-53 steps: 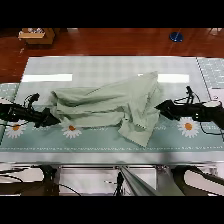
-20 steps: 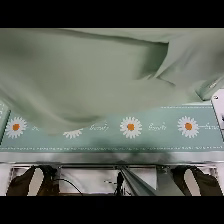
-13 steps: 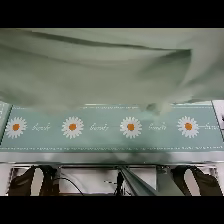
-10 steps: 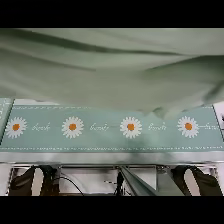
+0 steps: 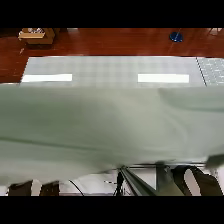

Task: Fold the shirts.

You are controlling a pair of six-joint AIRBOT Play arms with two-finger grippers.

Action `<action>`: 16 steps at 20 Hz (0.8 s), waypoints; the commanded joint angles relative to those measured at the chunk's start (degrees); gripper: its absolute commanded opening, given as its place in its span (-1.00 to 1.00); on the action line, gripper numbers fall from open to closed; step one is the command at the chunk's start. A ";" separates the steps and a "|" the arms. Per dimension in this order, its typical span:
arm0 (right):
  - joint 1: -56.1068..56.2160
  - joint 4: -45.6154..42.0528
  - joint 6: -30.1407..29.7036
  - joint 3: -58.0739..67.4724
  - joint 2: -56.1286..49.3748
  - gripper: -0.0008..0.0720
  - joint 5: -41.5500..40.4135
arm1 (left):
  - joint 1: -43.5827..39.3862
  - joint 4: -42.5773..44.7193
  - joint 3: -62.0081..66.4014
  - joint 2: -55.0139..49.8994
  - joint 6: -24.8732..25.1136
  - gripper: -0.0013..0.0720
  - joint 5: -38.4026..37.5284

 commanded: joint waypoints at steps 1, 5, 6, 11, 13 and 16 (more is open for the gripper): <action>0.92 0.13 -4.07 -2.32 -4.37 -0.88 13.86 | -0.59 0.70 -2.93 -5.07 0.00 -0.92 -13.57; 1.03 -0.11 -5.60 -8.04 -15.28 -0.88 13.38 | -1.92 -2.84 -11.15 -14.53 0.22 -0.92 -12.07; 1.07 0.66 -5.84 -8.48 -18.84 -0.88 13.35 | -2.95 -3.58 -12.37 -17.62 0.24 -0.92 -10.97; 8.39 0.48 -6.23 -8.50 -37.07 -0.88 10.38 | -10.29 -3.56 -12.70 -36.00 0.61 -0.92 -10.69; 11.13 0.48 -6.23 -8.50 -41.94 -0.88 5.79 | -13.64 -2.71 -12.70 -42.51 0.66 -0.92 -8.81; 12.57 0.61 -6.16 -8.50 -46.34 -0.88 -5.01 | -16.50 2.34 -12.70 -49.62 0.68 -0.92 -0.42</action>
